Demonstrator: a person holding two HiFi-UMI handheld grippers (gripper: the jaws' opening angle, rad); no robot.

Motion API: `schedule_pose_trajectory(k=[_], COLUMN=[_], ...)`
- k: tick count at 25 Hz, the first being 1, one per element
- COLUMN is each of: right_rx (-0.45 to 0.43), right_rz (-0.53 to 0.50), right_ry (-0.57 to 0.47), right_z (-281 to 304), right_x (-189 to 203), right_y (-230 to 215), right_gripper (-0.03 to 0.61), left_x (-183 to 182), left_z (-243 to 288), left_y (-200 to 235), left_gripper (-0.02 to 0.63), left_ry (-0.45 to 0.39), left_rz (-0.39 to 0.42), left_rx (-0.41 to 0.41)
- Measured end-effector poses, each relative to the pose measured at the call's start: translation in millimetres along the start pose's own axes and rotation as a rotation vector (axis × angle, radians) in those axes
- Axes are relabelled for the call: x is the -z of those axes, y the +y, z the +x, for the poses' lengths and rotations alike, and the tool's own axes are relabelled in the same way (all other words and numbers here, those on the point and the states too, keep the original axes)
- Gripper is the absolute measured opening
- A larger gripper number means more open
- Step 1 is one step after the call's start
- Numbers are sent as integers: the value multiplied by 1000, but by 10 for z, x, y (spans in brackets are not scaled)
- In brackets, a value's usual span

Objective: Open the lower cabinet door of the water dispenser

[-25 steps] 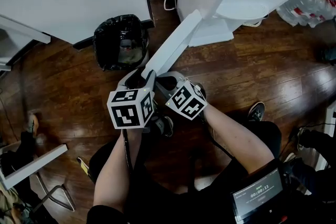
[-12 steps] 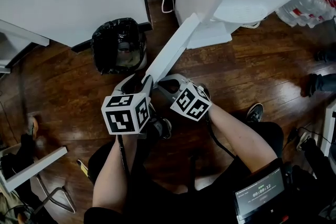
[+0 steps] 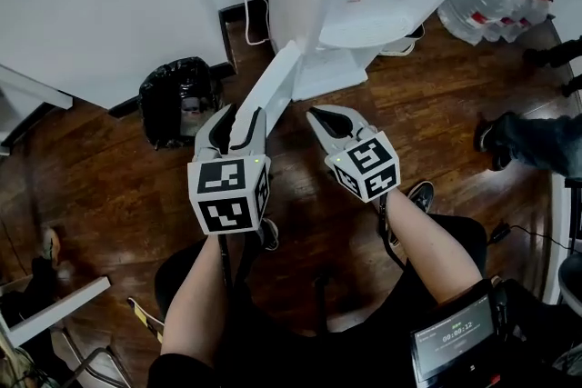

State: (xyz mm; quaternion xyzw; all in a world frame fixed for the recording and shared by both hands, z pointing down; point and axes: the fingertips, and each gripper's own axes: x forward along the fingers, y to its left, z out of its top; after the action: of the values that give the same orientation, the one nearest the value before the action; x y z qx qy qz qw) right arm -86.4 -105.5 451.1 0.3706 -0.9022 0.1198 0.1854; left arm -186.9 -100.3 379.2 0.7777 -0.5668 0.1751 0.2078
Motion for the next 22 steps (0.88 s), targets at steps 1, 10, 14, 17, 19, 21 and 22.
schedule_pose_trajectory(k=[1,10,14,17,19,21,22], right_rx=[39,283,357,378,383,392,397], right_rz=[29,140,86,89,90,93,98], right_ry=[-30,-236,-277,-310,-336,-355,-360], right_z=[-138,-1158,-1444,-1601,-1679,-1743,-1770], right_x=[-83,-661,-780,-843,-915,-962,-969], right_y=[-138,-1071,-1241,-1325,-1389,-1456,-1491], right_gripper=[5,5,5,5,5,5,5], left_x=[-36,-282,-603,-793,-811,-769,-746], left_z=[44,366,371,383,427,470,485], left_y=[-152,-1189,-1555,-1822,-1977,-2091,-2134], left_gripper=[181,175,144,118,112,110,110], left_ry=[-8,-41,-158,-245,-267,-267,-266], left_rz=[2,40,-1,9,54,94,103], left_rx=[33,202,249,273,291,311,321])
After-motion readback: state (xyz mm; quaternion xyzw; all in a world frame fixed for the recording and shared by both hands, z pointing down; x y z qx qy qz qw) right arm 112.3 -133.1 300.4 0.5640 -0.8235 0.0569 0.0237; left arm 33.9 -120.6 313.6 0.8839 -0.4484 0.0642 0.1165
